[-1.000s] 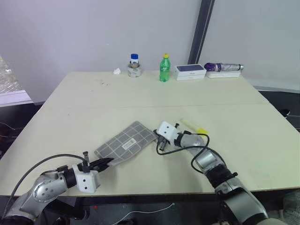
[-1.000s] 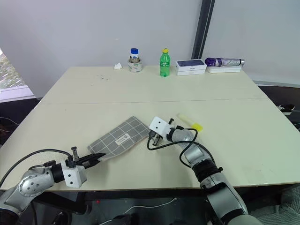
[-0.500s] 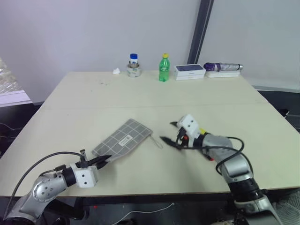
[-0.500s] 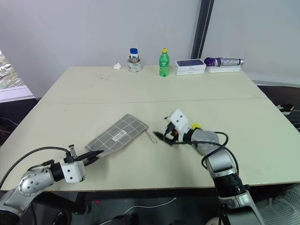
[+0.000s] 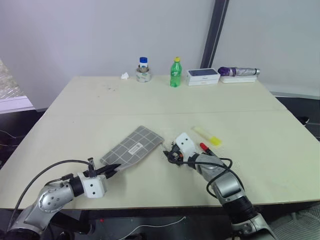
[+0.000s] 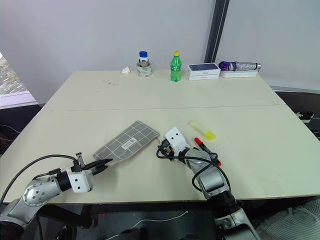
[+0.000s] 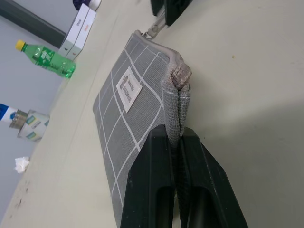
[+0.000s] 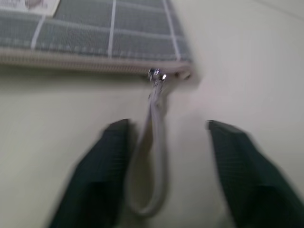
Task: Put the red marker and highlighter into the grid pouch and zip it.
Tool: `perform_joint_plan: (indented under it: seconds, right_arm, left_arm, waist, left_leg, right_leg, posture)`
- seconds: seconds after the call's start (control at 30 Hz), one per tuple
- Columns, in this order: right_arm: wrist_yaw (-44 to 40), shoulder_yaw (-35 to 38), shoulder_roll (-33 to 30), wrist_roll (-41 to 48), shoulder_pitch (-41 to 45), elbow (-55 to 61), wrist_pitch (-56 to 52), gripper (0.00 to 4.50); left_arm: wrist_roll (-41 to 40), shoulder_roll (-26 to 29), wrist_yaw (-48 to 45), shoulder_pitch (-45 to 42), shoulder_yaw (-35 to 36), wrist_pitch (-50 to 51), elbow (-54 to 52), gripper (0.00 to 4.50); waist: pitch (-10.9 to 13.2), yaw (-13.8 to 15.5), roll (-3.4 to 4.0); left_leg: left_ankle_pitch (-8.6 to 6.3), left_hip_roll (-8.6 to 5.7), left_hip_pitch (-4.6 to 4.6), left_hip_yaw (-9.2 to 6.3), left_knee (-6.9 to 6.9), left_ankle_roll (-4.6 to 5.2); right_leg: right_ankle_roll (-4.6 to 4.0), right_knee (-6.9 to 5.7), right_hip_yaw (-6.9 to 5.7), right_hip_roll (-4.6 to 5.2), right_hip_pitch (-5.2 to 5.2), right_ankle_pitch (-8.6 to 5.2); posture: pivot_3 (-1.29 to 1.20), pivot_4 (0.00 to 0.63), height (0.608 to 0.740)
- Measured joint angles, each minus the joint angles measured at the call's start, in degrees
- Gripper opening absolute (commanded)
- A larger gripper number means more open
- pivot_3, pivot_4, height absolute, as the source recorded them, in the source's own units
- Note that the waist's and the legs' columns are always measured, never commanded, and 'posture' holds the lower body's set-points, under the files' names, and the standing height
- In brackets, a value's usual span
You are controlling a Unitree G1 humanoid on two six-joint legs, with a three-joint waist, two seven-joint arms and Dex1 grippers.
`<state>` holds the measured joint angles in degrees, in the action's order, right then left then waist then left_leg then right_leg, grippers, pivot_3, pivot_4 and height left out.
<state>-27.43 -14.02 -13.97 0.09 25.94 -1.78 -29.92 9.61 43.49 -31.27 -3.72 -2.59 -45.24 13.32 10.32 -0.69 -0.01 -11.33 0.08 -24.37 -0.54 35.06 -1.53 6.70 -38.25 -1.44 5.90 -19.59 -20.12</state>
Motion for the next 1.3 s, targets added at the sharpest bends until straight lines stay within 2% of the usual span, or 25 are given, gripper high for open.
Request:
perform_joint_plan:
  seconds: [0.07, 0.3, 0.73, 1.03, 1.23, 1.3]
  right_arm:
    - [-0.37, -0.47, -0.01, -0.05, 0.15, -0.01, -0.19, 0.01]
    - [-7.62, -3.13, -1.76, 1.79, -0.01, 5.76, -0.27, 0.01]
    - [-19.31, -8.95, -6.37, 0.74, -0.08, 5.27, 13.93, 0.01]
    - [-26.78, -8.14, -7.44, 2.88, 2.35, 2.13, 22.24, 0.01]
    - [-26.3, -7.6, -6.91, 2.9, 2.66, 0.37, 24.92, 0.01]
    - [-25.69, -7.4, -6.59, 2.99, 2.66, 0.17, 24.87, 0.58]
  left_arm:
    - [0.36, -0.98, 0.6, -0.21, 0.0, 1.07, -0.5, 0.0]
    - [1.18, -2.0, 0.96, -0.7, -0.18, 2.09, -1.04, 0.0]
    - [3.01, -4.6, 1.43, -3.76, -2.39, 5.2, -1.8, 0.0]
    - [6.51, -7.45, 1.69, -8.66, -4.53, 11.54, -2.61, 0.0]
    - [8.22, -7.76, 3.88, -8.59, -5.01, 12.0, -3.27, 0.0]
    - [8.32, -7.75, 4.67, -8.19, -4.96, 11.98, -3.45, 0.0]
  waist:
    - [0.0, 0.09, 0.0]
    - [0.0, 0.02, 0.0]
    - [-0.01, 0.08, -0.01]
    - [0.0, 0.14, -0.03]
    - [0.0, -0.02, -0.04]
    - [0.0, -0.03, -0.04]
  left_leg:
    - [0.0, 0.0, 0.0, -0.02, 0.02, 0.0]
    - [0.0, -0.01, 0.0, -0.03, 0.01, 0.0]
    - [0.0, -0.08, 0.0, -0.06, 0.05, 0.0]
    - [0.02, -0.14, 0.0, -0.09, 0.08, -0.03]
    - [0.03, -0.13, 0.0, -0.11, 0.04, -0.04]
    - [0.03, -0.12, 0.0, -0.11, 0.04, -0.04]
  right_leg:
    - [0.0, 0.0, -0.02, 0.0, 0.02, 0.0]
    - [0.0, 0.0, -0.02, 0.0, 0.02, 0.0]
    - [0.01, 0.01, -0.06, -0.01, 0.06, 0.0]
    - [0.01, 0.02, -0.16, -0.02, 0.11, 0.0]
    - [0.01, 0.02, -0.12, -0.02, 0.07, 0.0]
    - [0.01, 0.02, -0.12, -0.02, 0.07, 0.0]
  posture:
    - [0.0, 0.15, 0.74]
    - [0.0, 0.15, 0.74]
    - [0.0, 0.15, 0.74]
    - [0.0, 0.15, 0.74]
    - [0.0, 0.15, 0.74]
    - [0.0, 0.15, 0.74]
